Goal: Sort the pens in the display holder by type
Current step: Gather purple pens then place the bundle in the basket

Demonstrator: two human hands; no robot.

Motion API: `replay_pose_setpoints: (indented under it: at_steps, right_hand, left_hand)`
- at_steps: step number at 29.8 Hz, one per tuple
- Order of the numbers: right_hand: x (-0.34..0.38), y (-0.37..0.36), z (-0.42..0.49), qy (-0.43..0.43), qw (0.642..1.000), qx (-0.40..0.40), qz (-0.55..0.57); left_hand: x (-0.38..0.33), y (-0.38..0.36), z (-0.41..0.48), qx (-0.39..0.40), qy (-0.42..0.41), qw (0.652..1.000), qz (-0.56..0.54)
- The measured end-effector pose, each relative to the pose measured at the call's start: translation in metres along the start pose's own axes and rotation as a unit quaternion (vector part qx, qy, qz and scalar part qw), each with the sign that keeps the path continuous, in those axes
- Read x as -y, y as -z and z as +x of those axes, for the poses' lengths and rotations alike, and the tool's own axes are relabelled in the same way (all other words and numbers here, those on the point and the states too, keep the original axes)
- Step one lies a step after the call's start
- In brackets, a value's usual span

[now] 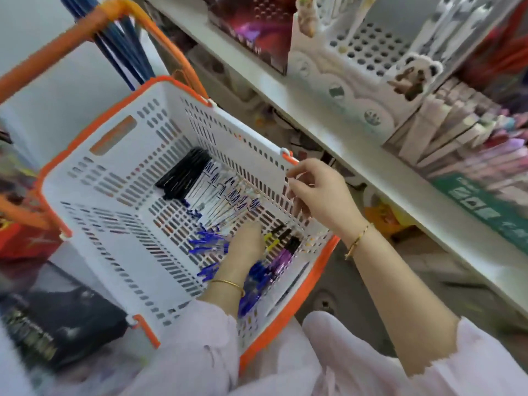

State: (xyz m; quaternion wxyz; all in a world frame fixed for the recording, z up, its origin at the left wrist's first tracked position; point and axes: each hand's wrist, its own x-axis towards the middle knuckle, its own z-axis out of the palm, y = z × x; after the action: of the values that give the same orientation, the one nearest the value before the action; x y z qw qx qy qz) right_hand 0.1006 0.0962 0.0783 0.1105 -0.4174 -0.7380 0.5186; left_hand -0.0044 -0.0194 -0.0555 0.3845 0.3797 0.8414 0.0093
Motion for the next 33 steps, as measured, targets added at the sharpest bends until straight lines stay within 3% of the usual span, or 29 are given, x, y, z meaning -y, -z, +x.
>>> replay_pose_setpoints:
  at_steps: [5,10,17,23,25,29,33]
  right_hand:
    - [-0.009,-0.001,0.002,-0.022,0.999,-0.017,0.026]
    - [-0.013,-0.002,0.0,-0.017,0.998,-0.037,0.037]
    - [-0.017,-0.005,-0.001,0.006,0.998,-0.049,0.026]
    - [-0.018,-0.005,-0.001,0.016,0.998,-0.057,0.028]
    - [-0.017,-0.004,-0.001,0.016,0.998,-0.058,0.031]
    - [-0.012,-0.002,-0.004,0.008,0.996,-0.061,0.06]
    - [-0.003,0.006,-0.011,-0.002,0.99,-0.066,0.128]
  left_hand:
    - [-0.014,-0.028,0.022,0.033,-0.08,0.99,0.115]
    - [-0.033,-0.03,0.015,0.146,-0.055,0.984,-0.09]
    - [-0.033,-0.024,0.019,0.237,0.011,0.944,-0.23]
    - [-0.022,-0.021,0.022,0.229,0.033,0.929,-0.288]
    - [-0.017,-0.01,0.02,0.218,0.047,0.91,-0.349]
    - [-0.013,0.028,0.005,0.245,0.053,0.831,-0.497]
    - [-0.017,0.072,-0.029,0.246,-0.003,0.806,-0.538]
